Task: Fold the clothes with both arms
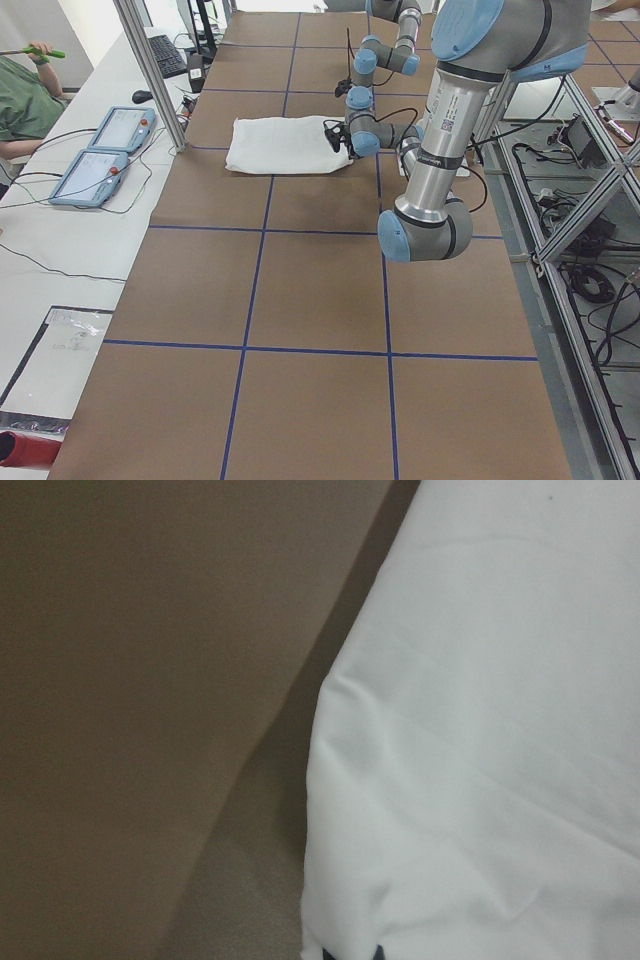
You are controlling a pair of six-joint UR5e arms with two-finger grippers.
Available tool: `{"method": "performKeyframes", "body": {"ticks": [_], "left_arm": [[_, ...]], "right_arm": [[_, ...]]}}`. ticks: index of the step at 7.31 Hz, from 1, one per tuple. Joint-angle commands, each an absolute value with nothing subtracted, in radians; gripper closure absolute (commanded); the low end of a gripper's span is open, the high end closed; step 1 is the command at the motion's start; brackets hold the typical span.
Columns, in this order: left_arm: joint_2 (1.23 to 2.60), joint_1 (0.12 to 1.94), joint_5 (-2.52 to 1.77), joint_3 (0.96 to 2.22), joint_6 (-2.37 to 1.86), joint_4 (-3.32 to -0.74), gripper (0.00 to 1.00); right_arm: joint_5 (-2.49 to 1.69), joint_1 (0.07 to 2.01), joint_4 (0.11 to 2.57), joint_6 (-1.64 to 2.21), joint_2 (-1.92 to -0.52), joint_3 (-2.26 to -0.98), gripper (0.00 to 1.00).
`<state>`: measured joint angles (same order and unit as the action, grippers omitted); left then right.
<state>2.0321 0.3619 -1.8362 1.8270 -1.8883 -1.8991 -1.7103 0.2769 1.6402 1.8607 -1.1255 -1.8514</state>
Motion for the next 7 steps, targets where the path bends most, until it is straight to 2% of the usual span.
{"method": "performKeyframes", "body": {"ticks": [1,3,6,7], "left_arm": [[2.033,0.362,-1.836,1.827,-1.888,-1.899,1.00],[2.031,0.362,-1.836,1.827,-1.888,-1.899,1.00],[2.033,0.362,-1.836,1.827,-1.888,-1.898,1.00],[2.033,0.362,-1.836,1.827,-1.888,-1.899,1.00]], "right_arm": [[-1.710,0.278,1.640,1.862,-1.124,-1.852,0.63],[-1.710,0.278,1.640,1.861,-1.115,-1.852,0.90],[-1.712,0.278,1.641,1.861,-1.106,-1.850,1.00],[-1.713,0.278,1.641,1.861,-1.098,-1.850,1.00]]}}
